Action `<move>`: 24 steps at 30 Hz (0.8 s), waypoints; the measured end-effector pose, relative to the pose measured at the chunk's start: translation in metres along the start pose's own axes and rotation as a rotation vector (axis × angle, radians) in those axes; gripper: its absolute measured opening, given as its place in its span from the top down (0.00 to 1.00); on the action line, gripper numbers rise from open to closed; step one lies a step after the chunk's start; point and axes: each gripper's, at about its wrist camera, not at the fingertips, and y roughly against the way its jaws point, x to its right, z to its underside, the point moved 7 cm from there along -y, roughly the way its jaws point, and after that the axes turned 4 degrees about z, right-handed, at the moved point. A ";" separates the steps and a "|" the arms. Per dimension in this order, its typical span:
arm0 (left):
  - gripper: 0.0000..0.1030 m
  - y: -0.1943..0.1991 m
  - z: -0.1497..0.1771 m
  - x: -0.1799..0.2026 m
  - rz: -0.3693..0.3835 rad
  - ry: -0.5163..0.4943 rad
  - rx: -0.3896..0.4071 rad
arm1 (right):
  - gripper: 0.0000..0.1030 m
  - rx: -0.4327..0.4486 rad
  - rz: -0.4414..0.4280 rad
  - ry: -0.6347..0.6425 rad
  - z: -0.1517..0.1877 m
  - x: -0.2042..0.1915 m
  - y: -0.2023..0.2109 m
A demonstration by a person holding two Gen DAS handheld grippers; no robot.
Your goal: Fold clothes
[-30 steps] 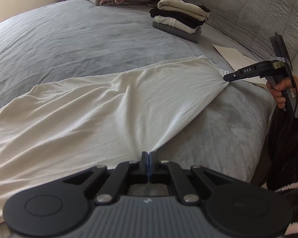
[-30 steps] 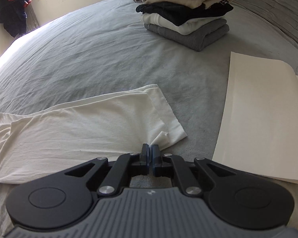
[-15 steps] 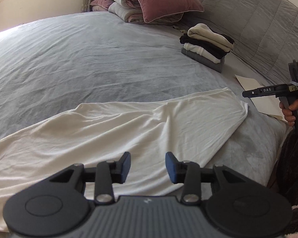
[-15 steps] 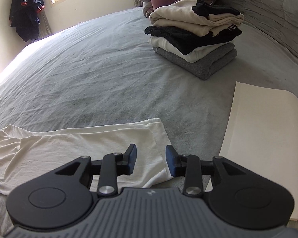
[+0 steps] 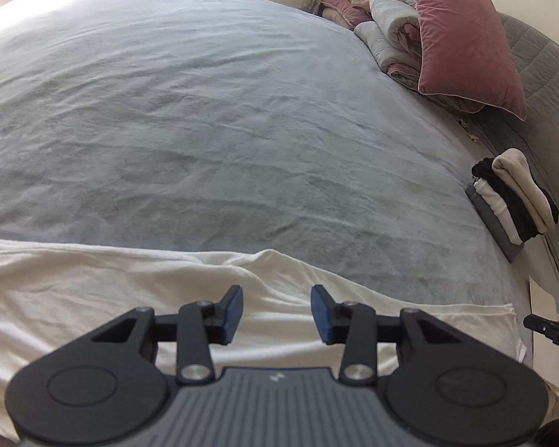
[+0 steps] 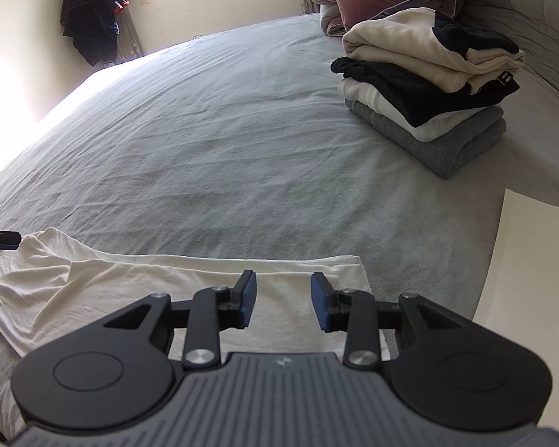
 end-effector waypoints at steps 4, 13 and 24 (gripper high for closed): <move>0.67 -0.012 0.002 -0.003 -0.067 0.085 -0.007 | 0.64 0.000 -0.063 0.024 -0.009 -0.019 -0.005; 1.00 -0.019 0.013 -0.009 -0.116 0.213 0.007 | 0.64 -0.059 -0.481 0.023 -0.035 -0.110 -0.034; 1.00 -0.010 0.031 -0.027 -0.021 0.217 0.083 | 0.59 -0.359 -0.832 -0.070 -0.046 -0.250 -0.132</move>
